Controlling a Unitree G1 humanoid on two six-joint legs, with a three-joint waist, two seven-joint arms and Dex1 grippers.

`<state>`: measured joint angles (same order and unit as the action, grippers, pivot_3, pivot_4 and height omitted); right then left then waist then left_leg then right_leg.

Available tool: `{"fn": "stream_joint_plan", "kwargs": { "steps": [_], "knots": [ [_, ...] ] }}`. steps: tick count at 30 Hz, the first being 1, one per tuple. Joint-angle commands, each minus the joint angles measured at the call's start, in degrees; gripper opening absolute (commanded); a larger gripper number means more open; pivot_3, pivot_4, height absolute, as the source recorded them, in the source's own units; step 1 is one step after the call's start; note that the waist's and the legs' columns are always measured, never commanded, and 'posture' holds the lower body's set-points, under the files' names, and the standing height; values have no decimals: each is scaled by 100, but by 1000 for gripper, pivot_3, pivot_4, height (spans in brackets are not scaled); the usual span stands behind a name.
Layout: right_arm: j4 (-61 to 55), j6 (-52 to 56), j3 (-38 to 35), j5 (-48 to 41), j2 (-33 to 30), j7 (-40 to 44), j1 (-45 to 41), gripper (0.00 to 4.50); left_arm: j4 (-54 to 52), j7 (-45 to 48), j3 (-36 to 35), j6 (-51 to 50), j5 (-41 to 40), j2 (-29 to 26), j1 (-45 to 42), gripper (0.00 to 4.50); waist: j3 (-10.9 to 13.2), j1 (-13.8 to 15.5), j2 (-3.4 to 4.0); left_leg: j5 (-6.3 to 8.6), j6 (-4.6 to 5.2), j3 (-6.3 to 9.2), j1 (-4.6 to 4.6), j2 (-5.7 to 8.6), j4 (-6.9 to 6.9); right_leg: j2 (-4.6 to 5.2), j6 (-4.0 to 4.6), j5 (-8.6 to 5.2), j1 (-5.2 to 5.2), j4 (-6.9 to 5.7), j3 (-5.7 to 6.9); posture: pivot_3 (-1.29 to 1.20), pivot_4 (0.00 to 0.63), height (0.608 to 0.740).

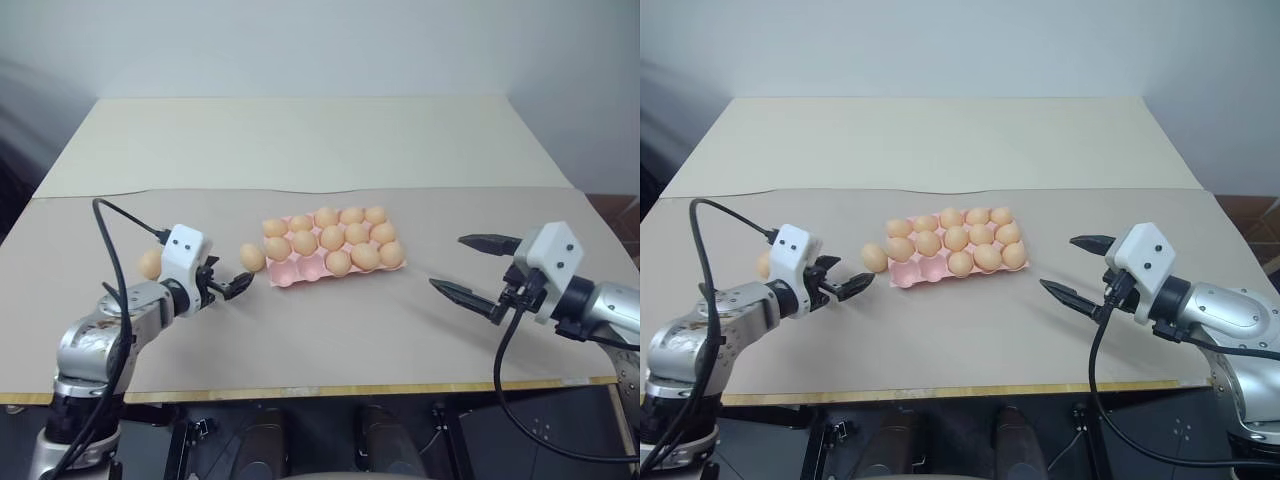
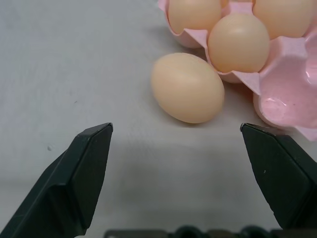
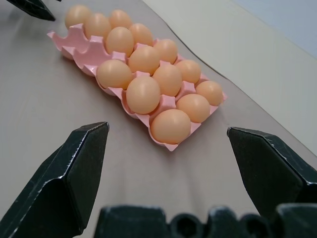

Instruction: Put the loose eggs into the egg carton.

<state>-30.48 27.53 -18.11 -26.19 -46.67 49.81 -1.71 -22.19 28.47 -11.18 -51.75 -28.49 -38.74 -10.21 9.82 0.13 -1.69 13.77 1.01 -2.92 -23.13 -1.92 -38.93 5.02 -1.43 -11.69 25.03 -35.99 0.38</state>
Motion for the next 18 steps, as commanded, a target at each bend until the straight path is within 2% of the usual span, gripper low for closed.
{"fn": "stream_joint_plan", "kwargs": {
  "steps": [1, 6, 10, 14, 18],
  "knots": [
    [-212, -67, -208, -160, -35, -32, 11, 4456, -353, 370, -908, 256, -311, -280, 203, 4500, 0, -6, 0, 0, 0, 0, -1, 0, 0, 0, -1, -1, 2, 0, 0, 0, 150, 740],
    [-133, -110, -85, -143, 6, -22, -55, 4456, -482, 361, -1618, -54, -522, -578, 467, 4500, 0, 3, 0, 0, 0, -1, 8, 1, -3, 4, -30, -19, -6, -1, 0, 0, 150, 740],
    [-44, -156, 4, -104, 25, 4, -123, 4456, -590, -49, -1785, -413, -425, -650, 472, 4500, 0, 37, -2, 0, -1, -2, 7, 2, -4, 6, -30, -19, -7, 0, 0, 0, 150, 740],
    [-42, -168, 75, -121, 36, 31, -141, 4456, -100, -947, -1759, -982, 37, -578, 149, 4500, 0, 55, -3, -1, -1, -1, 7, 3, -4, 4, -30, -18, -7, -1, 1, 0, 150, 740],
    [-51, -157, 79, -129, 18, 46, -145, 4456, 399, -1222, -1796, -948, 177, -407, -122, 4500, 0, 51, -6, -1, -1, -1, 13, 4, -3, 4, -29, -16, -11, -2, 0, 0, 150, 740]
  ]
}}
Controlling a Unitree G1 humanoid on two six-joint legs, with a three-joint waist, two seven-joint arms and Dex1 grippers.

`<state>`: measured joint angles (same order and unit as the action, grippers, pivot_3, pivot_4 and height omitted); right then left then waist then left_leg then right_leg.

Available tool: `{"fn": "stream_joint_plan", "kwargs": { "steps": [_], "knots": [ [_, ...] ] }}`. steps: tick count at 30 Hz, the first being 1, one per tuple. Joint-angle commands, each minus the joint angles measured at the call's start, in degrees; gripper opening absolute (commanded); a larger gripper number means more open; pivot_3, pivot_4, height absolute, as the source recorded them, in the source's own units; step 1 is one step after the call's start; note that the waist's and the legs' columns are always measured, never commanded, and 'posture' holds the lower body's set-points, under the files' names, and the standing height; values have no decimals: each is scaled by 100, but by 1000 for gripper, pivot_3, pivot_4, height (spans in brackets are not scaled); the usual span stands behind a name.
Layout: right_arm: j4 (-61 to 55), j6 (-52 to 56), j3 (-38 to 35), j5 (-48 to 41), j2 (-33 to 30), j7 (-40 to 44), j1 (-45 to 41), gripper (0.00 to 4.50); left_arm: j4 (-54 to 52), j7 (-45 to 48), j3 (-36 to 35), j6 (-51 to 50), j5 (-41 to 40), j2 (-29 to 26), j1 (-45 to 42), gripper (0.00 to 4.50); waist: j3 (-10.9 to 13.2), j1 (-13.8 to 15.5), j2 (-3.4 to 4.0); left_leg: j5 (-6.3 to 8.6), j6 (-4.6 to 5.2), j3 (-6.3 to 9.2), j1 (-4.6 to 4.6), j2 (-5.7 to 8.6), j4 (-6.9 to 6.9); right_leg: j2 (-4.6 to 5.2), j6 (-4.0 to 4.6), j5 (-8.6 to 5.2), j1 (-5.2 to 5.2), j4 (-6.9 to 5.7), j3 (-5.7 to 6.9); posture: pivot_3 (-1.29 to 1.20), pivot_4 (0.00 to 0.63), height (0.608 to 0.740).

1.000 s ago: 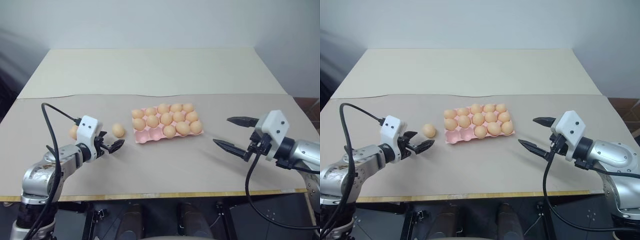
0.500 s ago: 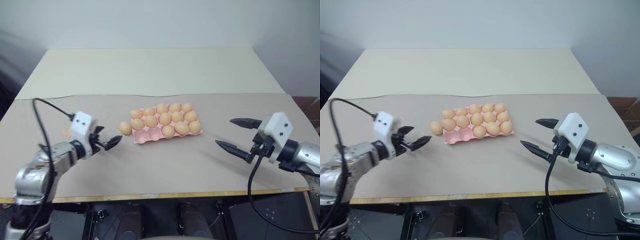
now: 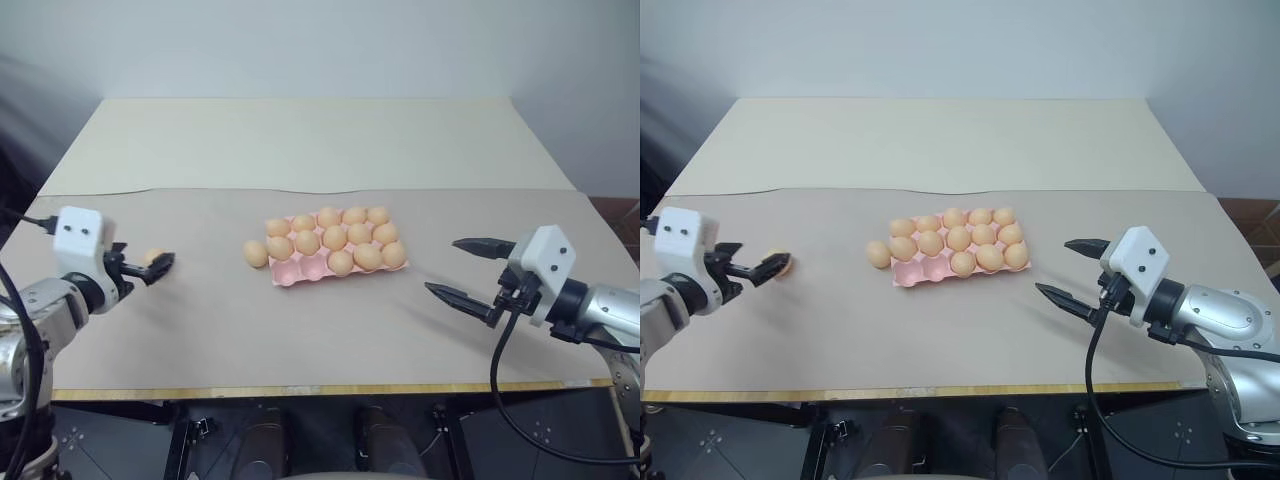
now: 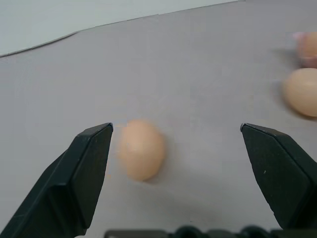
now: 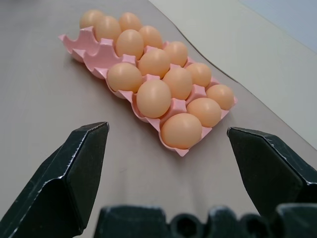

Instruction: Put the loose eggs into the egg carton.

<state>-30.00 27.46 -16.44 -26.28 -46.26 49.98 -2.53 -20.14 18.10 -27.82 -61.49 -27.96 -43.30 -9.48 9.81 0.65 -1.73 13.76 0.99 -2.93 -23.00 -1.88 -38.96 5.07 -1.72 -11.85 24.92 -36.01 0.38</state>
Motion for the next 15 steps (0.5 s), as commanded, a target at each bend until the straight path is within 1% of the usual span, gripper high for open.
{"fn": "stream_joint_plan", "kwargs": {
  "steps": [1, 4, 11, 13, 15],
  "knots": [
    [-103, -144, -93, -126, -28, 34, -63, 4456, 284, -213, -133, 35, 135, 69, -268, 4500, 0, -1, -9, 0, 0, 0, -2, 0, 0, 0, 2, 2, 1, 0, 0, 0, 150, 740],
    [-154, -98, -119, -157, -53, 31, -69, 4456, 516, -199, -79, -7, 119, 87, -434, 4500, -2, -1, -16, 0, 0, 0, -3, -1, 0, 0, 27, 17, 2, 0, 1, 0, 150, 740],
    [-242, -27, -177, -250, -89, -23, -78, 4456, 1202, 23, 572, 19, 192, 99, -712, 4500, -2, 1, -18, 0, 0, -1, -3, -1, 0, 0, 26, 16, 2, 0, 2, 0, 150, 740],
    [-269, -12, -176, -272, -92, -46, -79, 4456, 1460, 73, 855, 169, 333, 82, -804, 4500, -3, 1, -19, 0, -1, -1, -4, -1, 0, 0, 26, 16, 2, 0, 2, 0, 150, 740],
    [-294, 2, -180, -288, -89, -79, -74, 4456, 1667, 48, 978, 252, 419, 136, -957, 4500, -3, 1, -20, 0, -1, -1, -4, 0, 0, 1, 26, 16, 1, 1, 2, 0, 150, 740]
  ]
}}
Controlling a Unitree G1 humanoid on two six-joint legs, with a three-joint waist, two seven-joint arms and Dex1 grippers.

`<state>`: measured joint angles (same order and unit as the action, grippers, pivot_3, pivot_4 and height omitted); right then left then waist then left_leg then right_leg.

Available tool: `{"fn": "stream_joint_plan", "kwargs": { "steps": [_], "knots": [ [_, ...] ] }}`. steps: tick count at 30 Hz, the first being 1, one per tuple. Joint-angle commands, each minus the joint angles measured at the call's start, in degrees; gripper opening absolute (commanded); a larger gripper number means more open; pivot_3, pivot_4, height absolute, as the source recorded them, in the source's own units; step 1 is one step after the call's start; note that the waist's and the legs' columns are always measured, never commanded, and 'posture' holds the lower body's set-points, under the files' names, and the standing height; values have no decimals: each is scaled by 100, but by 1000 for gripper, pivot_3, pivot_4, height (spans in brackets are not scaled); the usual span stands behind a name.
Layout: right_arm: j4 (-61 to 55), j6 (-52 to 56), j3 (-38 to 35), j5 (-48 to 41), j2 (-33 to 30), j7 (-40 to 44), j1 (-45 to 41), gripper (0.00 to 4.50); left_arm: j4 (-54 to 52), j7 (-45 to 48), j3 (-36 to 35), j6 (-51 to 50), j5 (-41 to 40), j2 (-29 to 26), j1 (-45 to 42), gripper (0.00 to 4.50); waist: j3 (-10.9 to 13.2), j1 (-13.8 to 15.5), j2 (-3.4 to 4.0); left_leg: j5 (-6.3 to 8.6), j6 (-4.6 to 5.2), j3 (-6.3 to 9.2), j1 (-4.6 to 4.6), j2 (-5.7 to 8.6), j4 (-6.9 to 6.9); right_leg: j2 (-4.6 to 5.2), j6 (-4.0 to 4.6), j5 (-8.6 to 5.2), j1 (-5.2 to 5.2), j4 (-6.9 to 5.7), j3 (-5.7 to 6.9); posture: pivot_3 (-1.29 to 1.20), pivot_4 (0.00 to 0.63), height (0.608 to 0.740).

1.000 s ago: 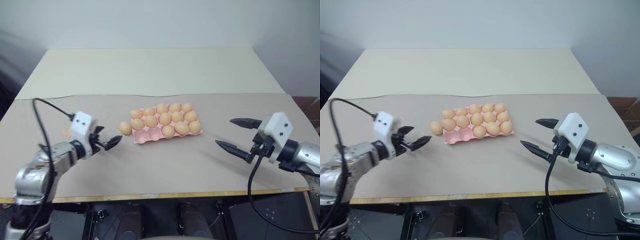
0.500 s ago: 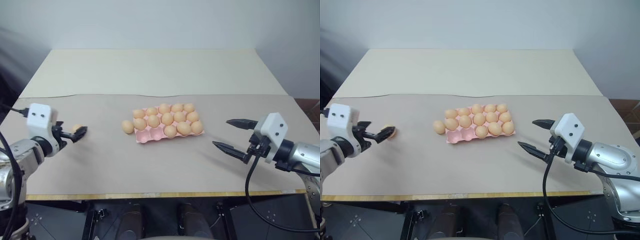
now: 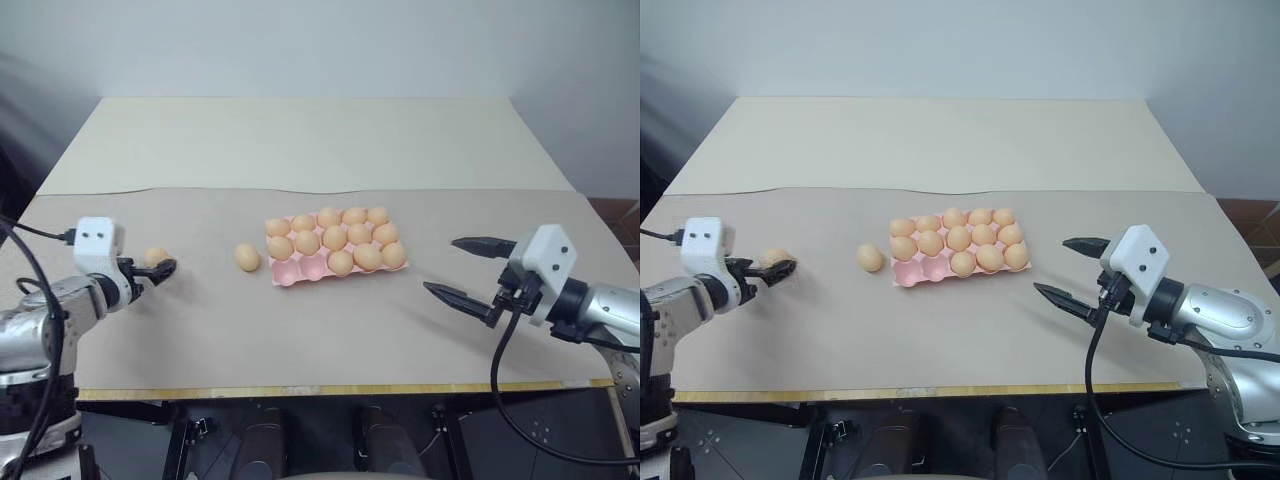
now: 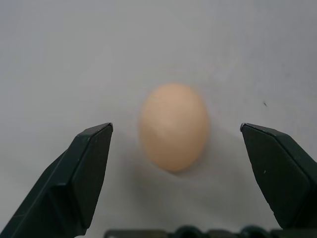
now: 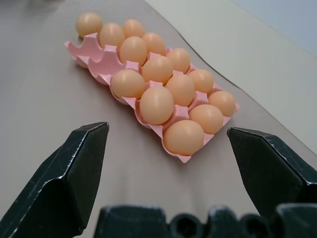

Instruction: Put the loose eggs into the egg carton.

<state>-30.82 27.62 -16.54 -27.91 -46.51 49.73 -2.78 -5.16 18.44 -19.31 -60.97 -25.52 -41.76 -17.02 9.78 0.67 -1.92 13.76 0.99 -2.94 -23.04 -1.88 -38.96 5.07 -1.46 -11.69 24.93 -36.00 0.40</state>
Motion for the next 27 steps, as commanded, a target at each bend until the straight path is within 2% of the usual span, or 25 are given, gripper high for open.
{"fn": "stream_joint_plan", "kwargs": {
  "steps": [1, 4, 10, 12, 17, 21, 27],
  "knots": [
    [-227, -8, -180, -135, -61, -70, -39, 4456, 236, 1, 131, 185, 179, 15, -272, 4500, 0, -1, -1, 0, 0, 1, -3, 0, 0, -1, 1, 1, 2, 1, 1, 0, 150, 740],
    [-295, 28, -239, -173, -46, -141, 21, 4500, 263, 20, 143, 202, 188, 67, -313, 3970, -1, -4, -1, 0, 0, 1, -5, 0, 0, 1, 7, 6, 2, 2, 1, 0, 150, 740],
    [-444, 41, -334, -208, -34, -219, 230, 4500, 181, 0, 38, 243, 205, 107, -307, 2184, -1, -5, -2, 0, 0, 1, -5, -1, 0, 1, 8, 7, 4, 1, 0, 0, 150, 740],
    [-461, 37, -349, -215, -25, -241, 260, 4500, 73, 23, 14, 273, 217, 45, -239, 1724, -1, -6, -2, 0, 0, 1, -5, -1, 0, 1, 6, 6, 3, 1, 0, 0, 150, 740],
    [-466, 5, -352, -244, -29, -286, 327, 4500, -551, 771, -130, 811, -19, -251, 160, 1724, -1, -18, -2, 0, 0, 0, -8, -2, 1, 1, 9, 7, 8, 2, 0, 0, 150, 740],
    [-478, 9, -341, -266, -27, -315, 337, 4500, -923, 1608, -111, 1359, -432, -280, 95, 1724, -1, 18, -2, 0, 0, 0, -9, -1, 0, 4, 9, 6, 8, 2, 1, 0, 150, 740],
    [-575, 45, -340, -267, 15, -461, 365, 4500, -1214, 2459, 955, 1526, -639, -160, -539, 1724, -2, 34, -3, -1, -2, -1, -10, 5, -3, 7, 2, 3, 3, 4, 2, 0, 150, 740]
  ]
}}
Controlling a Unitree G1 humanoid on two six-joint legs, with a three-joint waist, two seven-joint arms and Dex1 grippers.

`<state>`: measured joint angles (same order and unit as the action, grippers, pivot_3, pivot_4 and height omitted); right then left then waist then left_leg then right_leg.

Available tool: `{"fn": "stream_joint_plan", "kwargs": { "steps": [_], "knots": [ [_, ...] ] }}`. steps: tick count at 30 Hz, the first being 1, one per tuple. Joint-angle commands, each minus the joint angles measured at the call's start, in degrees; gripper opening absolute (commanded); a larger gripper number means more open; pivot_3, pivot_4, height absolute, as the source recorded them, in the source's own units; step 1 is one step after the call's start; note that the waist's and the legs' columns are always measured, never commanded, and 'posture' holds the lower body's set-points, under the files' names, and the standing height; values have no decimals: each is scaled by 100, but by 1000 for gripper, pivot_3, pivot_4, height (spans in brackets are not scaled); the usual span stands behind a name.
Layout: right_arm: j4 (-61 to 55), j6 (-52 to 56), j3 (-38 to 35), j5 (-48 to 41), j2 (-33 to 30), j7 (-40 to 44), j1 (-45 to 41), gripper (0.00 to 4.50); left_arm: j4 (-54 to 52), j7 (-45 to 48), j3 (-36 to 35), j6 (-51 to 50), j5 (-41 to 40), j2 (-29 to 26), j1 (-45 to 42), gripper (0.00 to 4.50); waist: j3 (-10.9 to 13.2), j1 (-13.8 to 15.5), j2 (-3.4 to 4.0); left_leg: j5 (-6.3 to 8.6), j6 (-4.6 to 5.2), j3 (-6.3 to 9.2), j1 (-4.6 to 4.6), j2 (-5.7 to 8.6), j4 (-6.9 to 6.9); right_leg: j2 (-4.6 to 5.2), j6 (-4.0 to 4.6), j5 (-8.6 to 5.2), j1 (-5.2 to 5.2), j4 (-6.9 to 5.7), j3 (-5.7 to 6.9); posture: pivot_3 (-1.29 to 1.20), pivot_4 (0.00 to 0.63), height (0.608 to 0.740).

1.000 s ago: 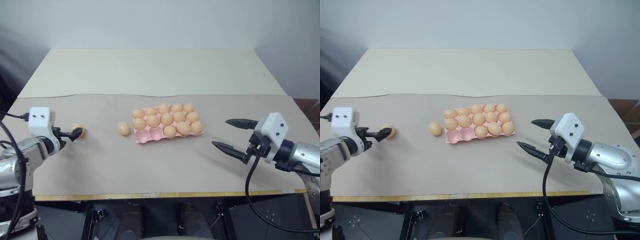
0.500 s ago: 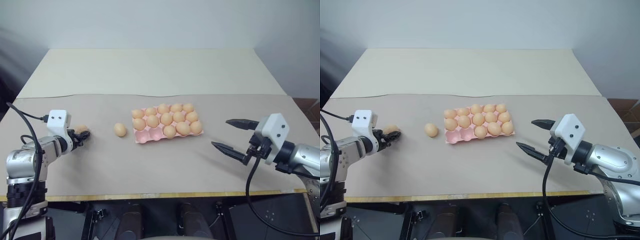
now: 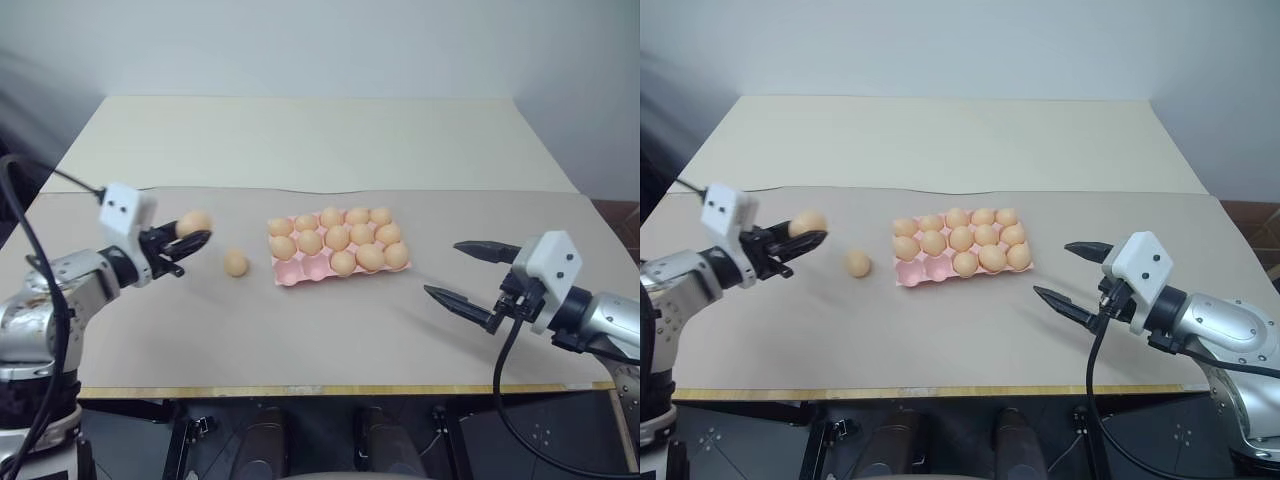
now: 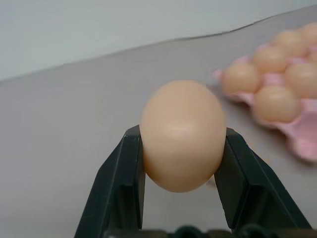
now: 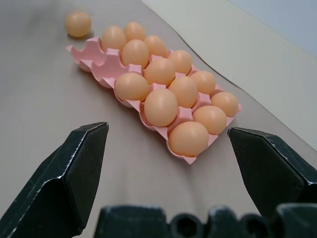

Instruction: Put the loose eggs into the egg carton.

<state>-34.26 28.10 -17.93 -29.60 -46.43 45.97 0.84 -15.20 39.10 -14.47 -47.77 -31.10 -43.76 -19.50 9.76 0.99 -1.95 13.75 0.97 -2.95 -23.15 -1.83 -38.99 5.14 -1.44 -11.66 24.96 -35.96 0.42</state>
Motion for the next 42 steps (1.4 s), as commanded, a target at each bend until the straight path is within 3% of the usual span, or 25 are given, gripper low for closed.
{"fn": "stream_joint_plan", "kwargs": {
  "steps": [1, 6, 11, 23, 32, 42],
  "knots": [
    [-259, 3, -212, -103, 8, -111, 29, 4500, -171, 526, 700, 275, -64, 114, -435, 1724, 0, -3, 0, 0, 0, 0, 0, 1, 0, -1, -1, 0, 0, 0, 0, 0, 150, 740],
    [-397, 31, -270, -117, 32, -263, 141, 4500, 321, 1147, 1925, 740, 247, 675, -1132, 1724, -1, -19, -2, 0, 1, 1, -2, 2, -2, -4, -5, 3, -3, 2, -2, 0, 150, 740],
    [-539, 49, -406, -146, 40, -393, 298, 4500, 886, 1479, 2714, 1134, 799, 916, -1523, 1724, -1, -56, -2, -1, 2, 1, 0, -1, -1, -13, -12, 0, -2, 1, -9, 0, 150, 740],
    [-737, 67, -560, -206, 68, -613, 537, 4500, 1375, 1445, 2848, 1355, 1310, 1303, -1754, 1724, -1, -27, -2, -1, 2, 5, -4, 0, -4, -11, -36, -13, -2, 2, -8, 0, 150, 740],
    [-750, 58, -578, -207, 75, -623, 566, 4500, 1228, 1421, 2548, 1281, 1328, 1104, -1615, 4457, -1, -38, -2, -1, 2, 6, -1, -1, -4, -12, -36, -13, -1, 0, -9, 0, 150, 740],
    [-325, -28, -337, -158, -6, -430, 124, 4500, 829, 1832, 1095, 1743, 768, 307, -1158, 4485, -1, -84, -2, -1, 2, 5, 2, -4, -3, -12, -35, -12, -1, 0, -9, 0, 150, 740]
  ]
}}
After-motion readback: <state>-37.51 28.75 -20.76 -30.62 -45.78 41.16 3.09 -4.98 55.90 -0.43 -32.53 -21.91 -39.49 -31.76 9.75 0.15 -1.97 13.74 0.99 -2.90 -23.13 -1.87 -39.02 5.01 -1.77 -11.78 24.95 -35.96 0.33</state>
